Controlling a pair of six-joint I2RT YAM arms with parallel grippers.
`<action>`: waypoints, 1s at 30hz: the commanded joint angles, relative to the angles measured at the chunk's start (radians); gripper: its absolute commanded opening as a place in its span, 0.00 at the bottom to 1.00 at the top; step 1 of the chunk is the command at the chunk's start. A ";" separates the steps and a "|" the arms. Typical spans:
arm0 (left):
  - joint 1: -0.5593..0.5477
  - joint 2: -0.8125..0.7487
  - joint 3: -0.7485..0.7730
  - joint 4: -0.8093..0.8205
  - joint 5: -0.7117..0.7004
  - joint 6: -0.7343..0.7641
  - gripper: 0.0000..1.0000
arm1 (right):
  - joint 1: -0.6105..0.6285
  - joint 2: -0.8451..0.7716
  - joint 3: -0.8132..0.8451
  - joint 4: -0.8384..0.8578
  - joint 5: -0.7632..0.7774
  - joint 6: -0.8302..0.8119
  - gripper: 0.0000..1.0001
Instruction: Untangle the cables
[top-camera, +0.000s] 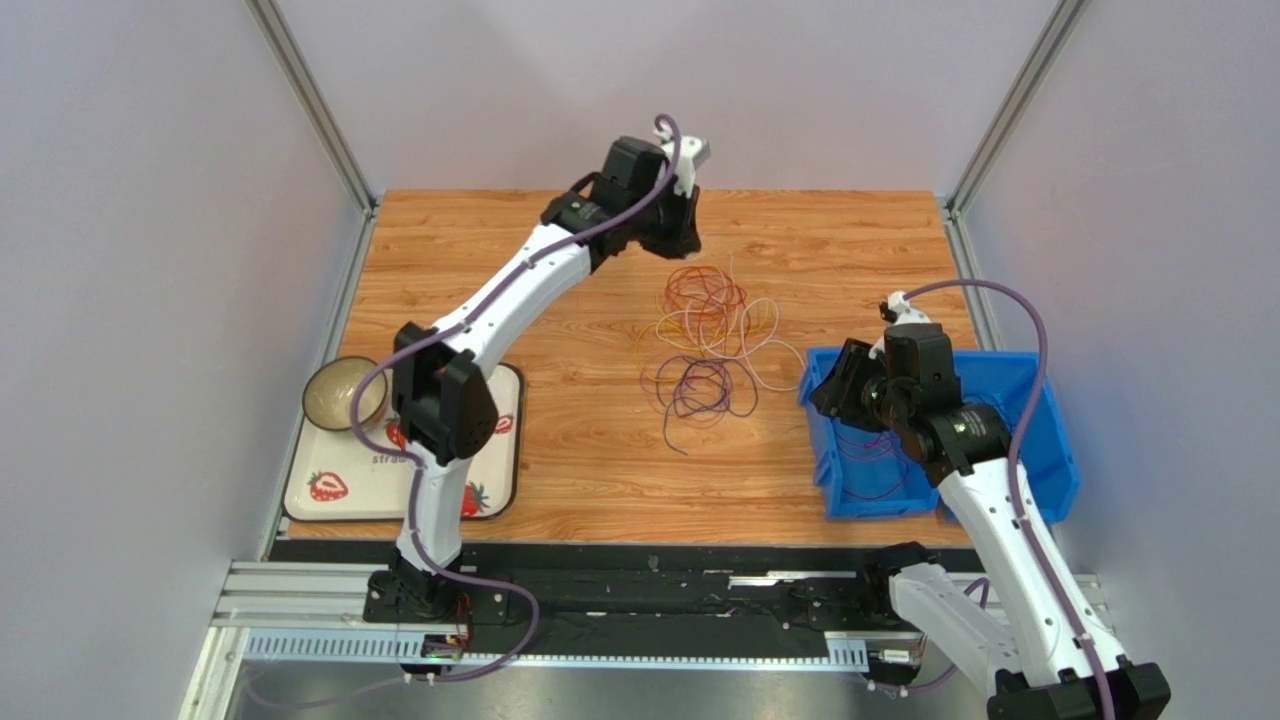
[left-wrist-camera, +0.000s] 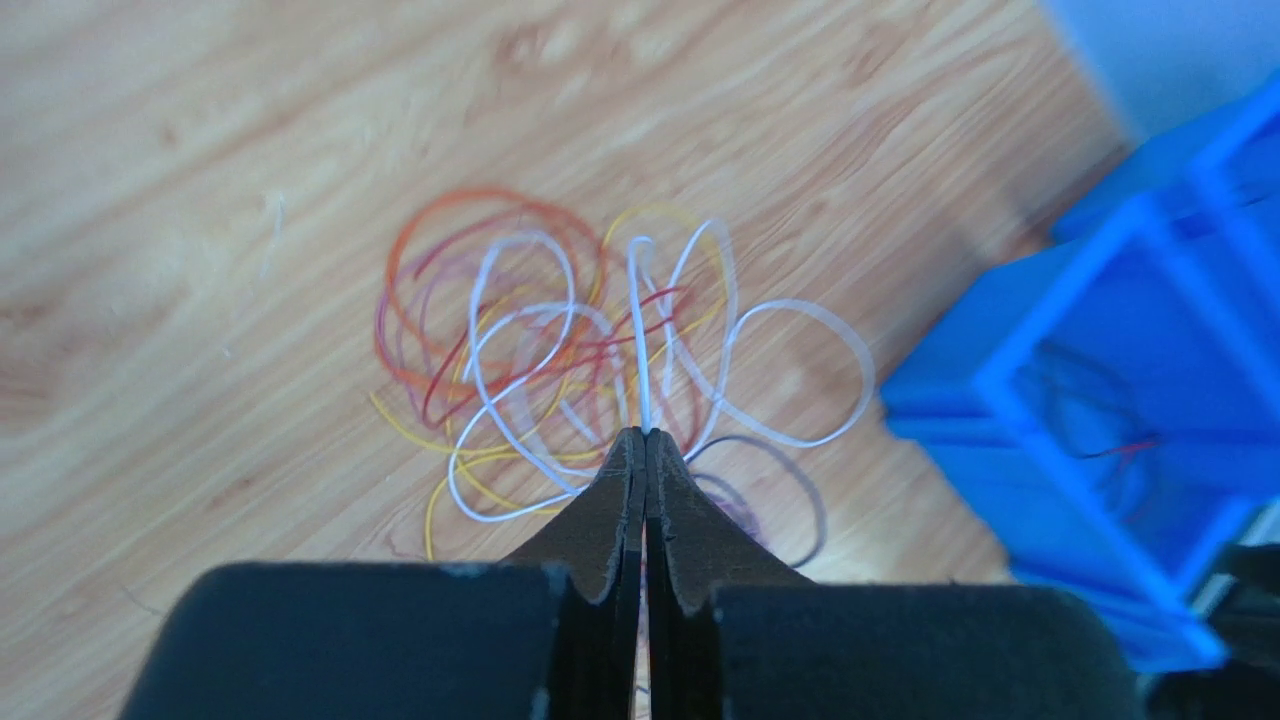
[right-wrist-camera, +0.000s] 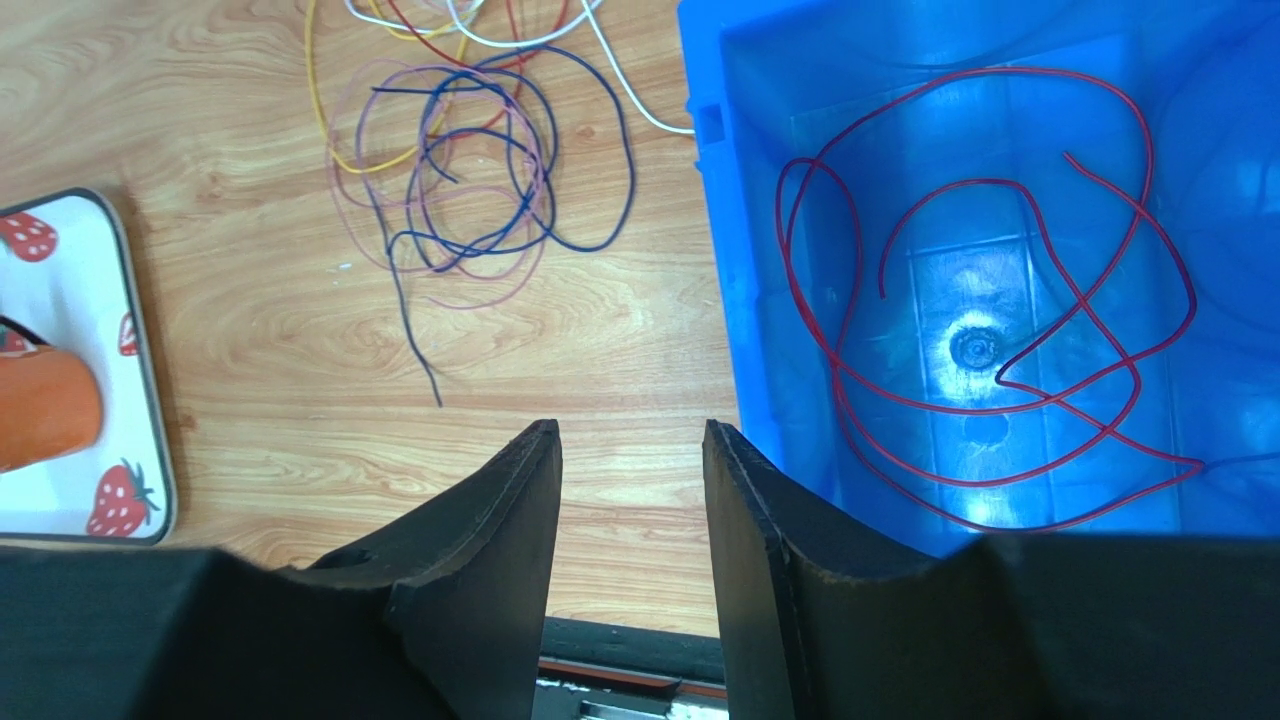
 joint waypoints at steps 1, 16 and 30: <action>0.005 -0.163 0.125 0.050 0.065 -0.070 0.00 | 0.004 -0.057 0.061 -0.026 -0.017 0.026 0.43; 0.005 -0.406 -0.218 0.274 0.148 -0.178 0.00 | 0.004 -0.164 0.102 -0.094 0.015 0.026 0.44; 0.007 -0.600 -0.645 0.263 0.093 -0.193 0.00 | 0.030 -0.122 -0.062 0.269 -0.298 0.076 0.48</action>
